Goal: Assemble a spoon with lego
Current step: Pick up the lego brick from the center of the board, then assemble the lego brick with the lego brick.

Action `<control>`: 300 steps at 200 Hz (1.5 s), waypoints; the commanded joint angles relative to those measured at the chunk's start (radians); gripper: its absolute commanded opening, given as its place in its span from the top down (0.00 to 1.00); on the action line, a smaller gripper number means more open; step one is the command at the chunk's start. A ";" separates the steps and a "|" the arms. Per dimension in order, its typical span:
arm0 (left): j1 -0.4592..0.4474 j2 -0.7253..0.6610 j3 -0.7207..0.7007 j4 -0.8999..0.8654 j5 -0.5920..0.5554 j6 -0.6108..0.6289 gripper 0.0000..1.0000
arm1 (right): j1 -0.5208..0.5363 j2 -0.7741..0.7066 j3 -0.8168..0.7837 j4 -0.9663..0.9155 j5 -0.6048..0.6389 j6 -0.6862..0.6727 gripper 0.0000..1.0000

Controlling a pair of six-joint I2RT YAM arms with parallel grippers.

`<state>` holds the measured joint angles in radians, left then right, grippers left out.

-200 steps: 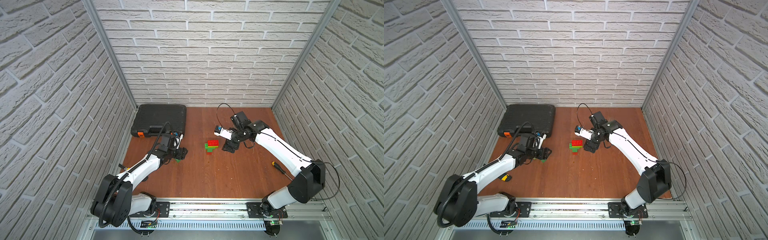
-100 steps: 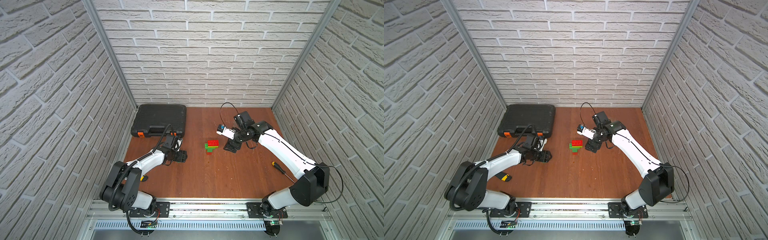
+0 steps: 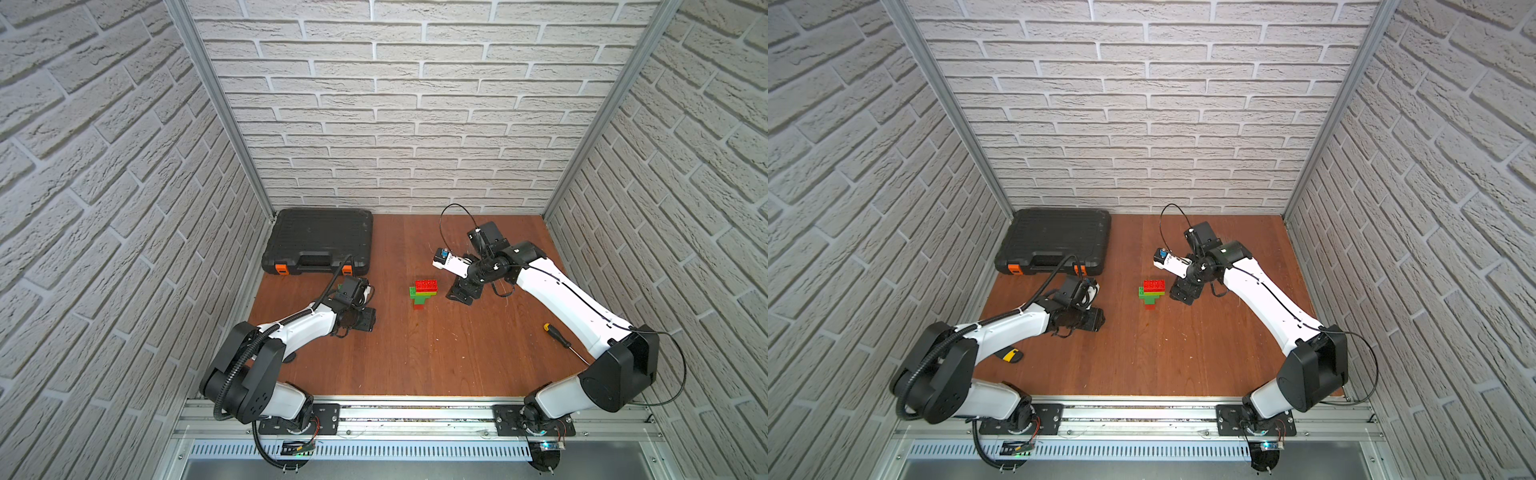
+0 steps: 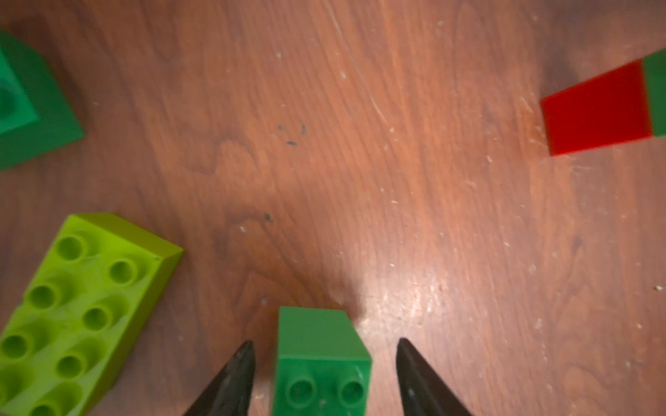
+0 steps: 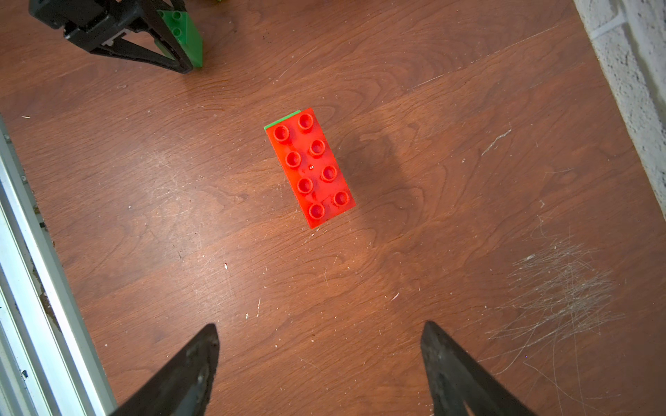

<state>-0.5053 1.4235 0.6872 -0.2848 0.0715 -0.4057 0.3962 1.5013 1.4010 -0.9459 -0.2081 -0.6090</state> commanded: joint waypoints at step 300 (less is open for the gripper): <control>-0.006 0.396 1.008 -0.805 0.371 1.104 0.79 | -0.201 0.042 -0.395 0.759 -0.694 1.292 0.03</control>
<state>-0.5091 1.7767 1.6478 -0.9470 0.3656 0.5072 0.2062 1.5066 1.0412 -0.3687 -0.7208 0.5751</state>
